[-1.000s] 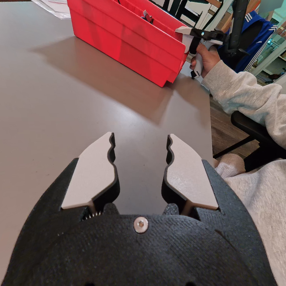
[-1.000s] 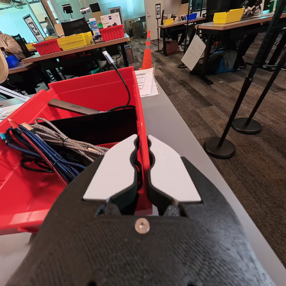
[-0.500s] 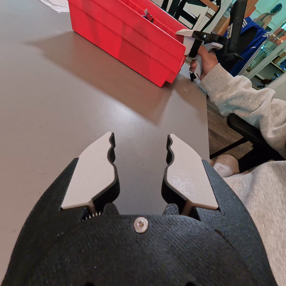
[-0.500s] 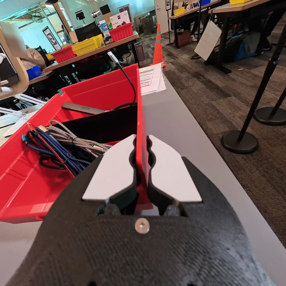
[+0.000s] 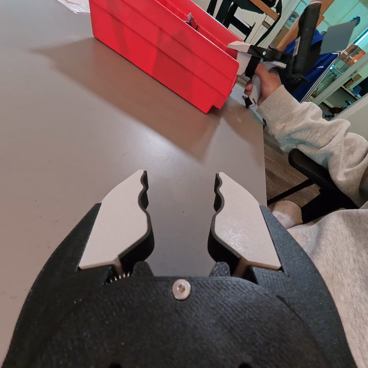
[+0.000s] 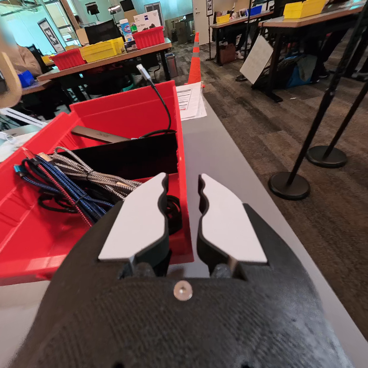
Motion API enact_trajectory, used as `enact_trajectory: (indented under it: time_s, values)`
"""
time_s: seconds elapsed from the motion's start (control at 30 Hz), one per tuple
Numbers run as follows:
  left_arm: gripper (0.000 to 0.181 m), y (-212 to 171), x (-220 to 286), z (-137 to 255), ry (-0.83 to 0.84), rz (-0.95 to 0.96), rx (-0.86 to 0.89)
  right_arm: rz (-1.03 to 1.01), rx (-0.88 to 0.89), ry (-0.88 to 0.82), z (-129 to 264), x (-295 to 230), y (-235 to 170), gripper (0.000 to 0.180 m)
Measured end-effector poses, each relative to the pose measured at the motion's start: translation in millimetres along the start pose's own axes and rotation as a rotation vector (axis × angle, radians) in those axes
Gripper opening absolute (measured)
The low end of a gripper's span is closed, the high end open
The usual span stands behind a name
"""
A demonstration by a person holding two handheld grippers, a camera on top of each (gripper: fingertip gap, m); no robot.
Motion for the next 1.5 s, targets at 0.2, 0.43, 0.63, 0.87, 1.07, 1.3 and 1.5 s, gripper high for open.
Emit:
enact_trajectory:
  time_s: [0.2, 0.43, 0.63, 0.87, 1.07, 1.3, 1.5]
  values:
    - [0.066, 0.0, -1.6, -0.1, -0.008, 0.022, -0.001, 0.237, 0.158, -0.191, 5.5, 0.8, 30.2, 0.062]
    - [0.066, -0.7, -1.1, -0.3, -0.022, 0.041, -0.005, 0.200, -0.013, -0.158, -18.1, 1.0, 4.5, 0.067]
    - [0.066, -1.1, -1.0, -0.4, -0.024, 0.046, -0.006, 0.110, -0.059, -0.060, -23.8, -0.5, -0.2, 0.049]
    - [0.066, -2.1, -0.2, -1.2, -0.024, 0.046, -0.011, -0.201, -0.081, 0.080, -27.6, 2.0, -10.1, 0.013]
    - [0.066, -2.3, 0.9, -1.5, -0.018, 0.032, -0.011, -0.294, -0.032, 0.086, -24.2, 0.8, -10.3, 0.013]
    - [0.067, -2.6, 3.8, -2.0, -0.013, 0.007, -0.010, -0.374, -0.009, 0.090, -14.9, -8.4, -12.0, 0.010]
    - [0.083, 10.1, 13.4, 12.0, -0.008, -0.053, 0.024, -0.420, 0.000, 0.181, -12.4, -43.9, 1.2, 0.008]
Point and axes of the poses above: each gripper's, where its closed fingertips meet, z back along the fingers, y out of its top, x = y × z across the jaws, the point moved 3 cm from there along z, back along the fingers, and after that the axes turned 10 degrees about y, right-handed, at the moved point
